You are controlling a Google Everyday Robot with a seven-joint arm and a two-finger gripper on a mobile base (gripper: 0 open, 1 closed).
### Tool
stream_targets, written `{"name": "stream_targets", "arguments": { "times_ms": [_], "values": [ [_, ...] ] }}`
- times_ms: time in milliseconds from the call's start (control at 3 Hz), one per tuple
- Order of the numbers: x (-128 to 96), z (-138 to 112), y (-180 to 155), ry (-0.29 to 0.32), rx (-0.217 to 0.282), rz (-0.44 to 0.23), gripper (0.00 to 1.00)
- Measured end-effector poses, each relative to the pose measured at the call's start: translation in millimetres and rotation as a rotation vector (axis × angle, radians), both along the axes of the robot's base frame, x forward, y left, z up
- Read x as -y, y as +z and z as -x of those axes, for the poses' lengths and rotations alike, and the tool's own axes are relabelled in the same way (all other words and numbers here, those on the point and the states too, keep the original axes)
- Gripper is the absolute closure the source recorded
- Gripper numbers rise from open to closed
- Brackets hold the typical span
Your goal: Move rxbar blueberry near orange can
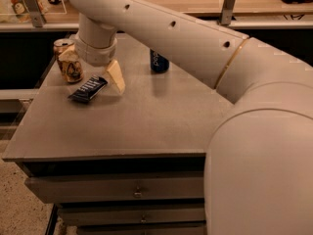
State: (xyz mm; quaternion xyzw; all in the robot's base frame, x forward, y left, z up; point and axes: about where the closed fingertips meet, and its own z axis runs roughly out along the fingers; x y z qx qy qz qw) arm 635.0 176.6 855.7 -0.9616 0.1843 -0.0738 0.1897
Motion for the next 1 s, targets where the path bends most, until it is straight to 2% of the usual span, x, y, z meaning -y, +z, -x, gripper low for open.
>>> {"name": "stream_targets", "arguments": {
  "times_ms": [333, 1000],
  "values": [
    [12, 4, -1, 0.056, 0.048, 0.03, 0.0],
    [55, 10, 12, 0.075, 0.118, 0.104, 0.0]
  ]
}}
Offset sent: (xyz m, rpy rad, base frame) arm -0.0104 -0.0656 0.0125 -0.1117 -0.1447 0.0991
